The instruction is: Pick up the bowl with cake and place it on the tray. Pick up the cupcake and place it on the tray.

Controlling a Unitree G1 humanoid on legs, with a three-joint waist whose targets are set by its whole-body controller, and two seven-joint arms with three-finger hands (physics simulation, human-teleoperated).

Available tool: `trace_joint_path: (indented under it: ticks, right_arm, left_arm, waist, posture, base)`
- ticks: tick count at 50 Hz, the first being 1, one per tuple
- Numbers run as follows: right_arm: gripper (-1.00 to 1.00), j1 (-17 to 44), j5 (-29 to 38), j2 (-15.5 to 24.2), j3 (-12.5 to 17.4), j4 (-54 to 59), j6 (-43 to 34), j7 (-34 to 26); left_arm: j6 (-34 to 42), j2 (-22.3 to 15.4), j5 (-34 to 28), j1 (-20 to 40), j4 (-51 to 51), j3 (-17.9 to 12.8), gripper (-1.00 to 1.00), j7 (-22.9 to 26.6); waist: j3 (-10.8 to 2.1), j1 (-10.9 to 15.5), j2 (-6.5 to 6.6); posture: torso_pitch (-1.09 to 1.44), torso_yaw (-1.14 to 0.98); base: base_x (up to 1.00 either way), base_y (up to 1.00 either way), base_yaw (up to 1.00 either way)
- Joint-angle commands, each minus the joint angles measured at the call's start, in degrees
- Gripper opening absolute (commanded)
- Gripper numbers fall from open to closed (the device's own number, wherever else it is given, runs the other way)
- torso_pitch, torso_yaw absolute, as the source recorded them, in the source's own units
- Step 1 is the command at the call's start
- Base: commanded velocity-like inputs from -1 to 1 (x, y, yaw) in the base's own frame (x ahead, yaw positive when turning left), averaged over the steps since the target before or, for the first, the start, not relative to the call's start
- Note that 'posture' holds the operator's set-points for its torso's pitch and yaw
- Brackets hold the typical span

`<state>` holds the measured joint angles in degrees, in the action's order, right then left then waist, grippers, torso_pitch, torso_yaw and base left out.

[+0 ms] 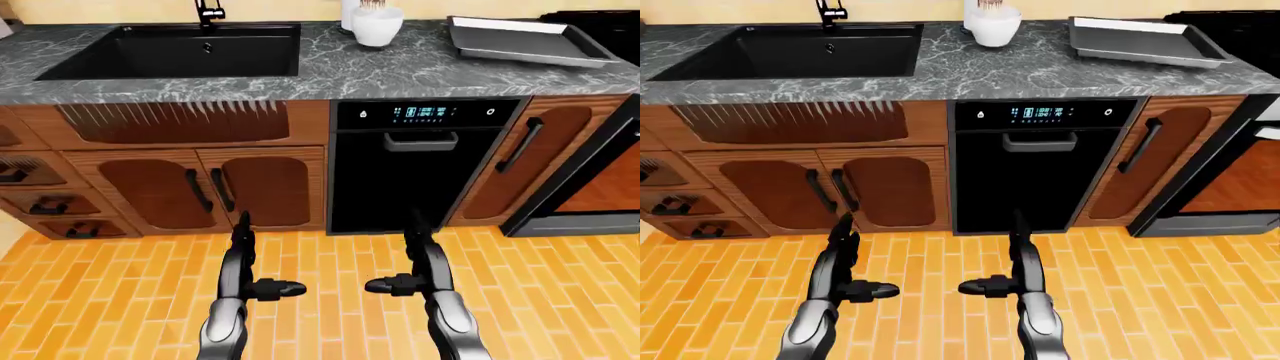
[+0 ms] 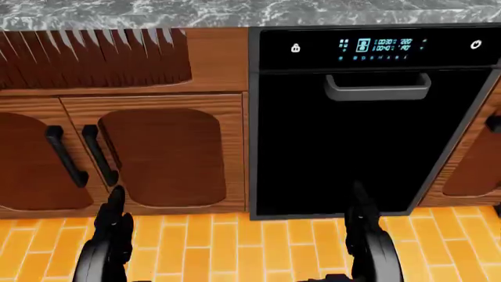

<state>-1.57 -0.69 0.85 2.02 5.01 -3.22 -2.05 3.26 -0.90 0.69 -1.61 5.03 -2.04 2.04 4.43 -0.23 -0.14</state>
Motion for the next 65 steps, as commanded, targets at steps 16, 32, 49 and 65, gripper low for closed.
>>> trace_joint_path:
  ticks: [16,32,49,65]
  right_arm:
    - [1.0,2.47,0.09,0.18,-0.36,-3.7,4.06,-0.36]
    - [1.0,2.87,0.22,0.6,0.28,-21.32,-9.7,-0.6]
    - [1.0,6.47,-1.63,1.95,3.13,-34.15,-22.23,0.23]
    - [1.0,6.78,-3.16,2.14,4.2,-40.43,-26.84,0.38]
  left_arm:
    - [-5.25,-0.08,-0.9,3.12,-1.72,0.68,1.0,0.29]
    - [14.21,-0.84,-1.69,4.77,-24.67,0.28,1.0,0.68]
    - [27.03,-1.92,-1.61,9.27,-37.39,-1.56,1.0,1.62]
    - [31.52,-2.47,-1.52,9.83,-42.86,-1.98,1.0,1.79]
  waist:
    - [-4.76,0.42,-0.31]
    - [-5.25,0.45,-0.19]
    - [-4.52,0.53,-0.31]
    - [-2.3,0.19,2.11]
  posture:
    - [0.0,0.0]
    - [0.0,0.0]
    - [0.0,0.0]
    - [0.0,0.0]
  base:
    - [0.0,0.0,0.0]
    - [0.0,0.0,0.0]
    - [0.0,0.0,0.0]
    - [0.25,-0.02,0.0]
